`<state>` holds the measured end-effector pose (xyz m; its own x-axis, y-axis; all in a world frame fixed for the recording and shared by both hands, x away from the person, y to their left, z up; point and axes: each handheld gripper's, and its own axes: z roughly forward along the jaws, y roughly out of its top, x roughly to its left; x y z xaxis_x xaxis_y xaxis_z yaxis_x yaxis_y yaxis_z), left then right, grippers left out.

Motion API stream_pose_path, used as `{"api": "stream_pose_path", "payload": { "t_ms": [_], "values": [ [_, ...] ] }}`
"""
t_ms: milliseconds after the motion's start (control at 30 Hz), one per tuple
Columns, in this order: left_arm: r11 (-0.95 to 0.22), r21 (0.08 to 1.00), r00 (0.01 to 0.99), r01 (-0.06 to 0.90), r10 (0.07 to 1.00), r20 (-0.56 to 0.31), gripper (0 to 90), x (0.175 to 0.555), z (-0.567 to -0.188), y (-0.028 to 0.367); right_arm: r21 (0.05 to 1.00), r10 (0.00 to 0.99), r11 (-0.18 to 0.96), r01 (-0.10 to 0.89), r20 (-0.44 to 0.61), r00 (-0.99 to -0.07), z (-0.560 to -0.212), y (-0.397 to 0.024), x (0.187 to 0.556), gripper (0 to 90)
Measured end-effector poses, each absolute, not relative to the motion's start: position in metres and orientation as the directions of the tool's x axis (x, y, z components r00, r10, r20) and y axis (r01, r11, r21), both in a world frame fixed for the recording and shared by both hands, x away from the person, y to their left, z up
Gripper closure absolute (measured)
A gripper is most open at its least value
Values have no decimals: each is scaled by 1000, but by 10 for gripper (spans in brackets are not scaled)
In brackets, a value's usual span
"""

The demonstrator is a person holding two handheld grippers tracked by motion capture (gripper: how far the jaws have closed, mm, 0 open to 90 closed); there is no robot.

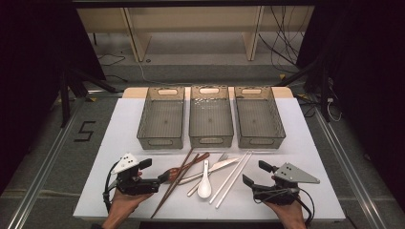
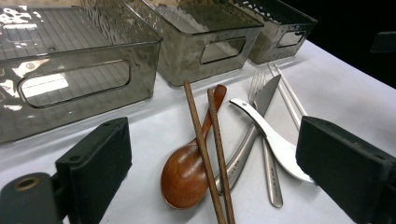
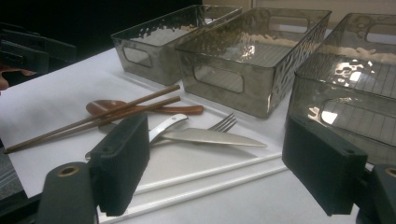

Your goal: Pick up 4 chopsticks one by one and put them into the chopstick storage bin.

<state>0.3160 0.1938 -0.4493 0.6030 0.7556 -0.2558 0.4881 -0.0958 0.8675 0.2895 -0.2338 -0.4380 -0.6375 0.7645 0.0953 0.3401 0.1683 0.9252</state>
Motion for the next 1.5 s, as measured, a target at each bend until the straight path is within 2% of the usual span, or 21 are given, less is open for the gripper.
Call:
{"api": "stream_pose_path", "payload": {
  "t_ms": [500, 900, 1000, 1100, 1367, 1400, 1500],
  "values": [
    [-142, 816, 579, 560, 772, -262, 108, 322, -447, 190, 919, 766, 180, 350, 92, -636, -438, -232, 290, 243],
    [-287, 693, 561, 661, 803, -202, 161, 325, -430, 178, 915, 764, 186, 358, 94, -638, -439, -232, 290, 246],
    [-331, 656, 563, 678, 807, -176, 203, 327, -429, 174, 915, 764, 186, 358, 95, -639, -439, -232, 291, 247],
    [-363, 587, 557, 723, 810, -185, 249, 331, -431, 170, 914, 763, 186, 362, 98, -639, -439, -232, 292, 247],
    [-392, 528, 557, 754, 807, -196, 342, 337, -443, 166, 911, 759, 189, 367, 101, -643, -440, -230, 292, 249],
    [-402, 518, 564, 755, 802, -199, 385, 338, -444, 166, 911, 757, 192, 364, 99, -646, -440, -230, 291, 250],
    [-427, 500, 578, 754, 793, -194, 438, 339, -449, 162, 911, 757, 191, 365, 100, -645, -440, -230, 291, 249]
  ]
}}
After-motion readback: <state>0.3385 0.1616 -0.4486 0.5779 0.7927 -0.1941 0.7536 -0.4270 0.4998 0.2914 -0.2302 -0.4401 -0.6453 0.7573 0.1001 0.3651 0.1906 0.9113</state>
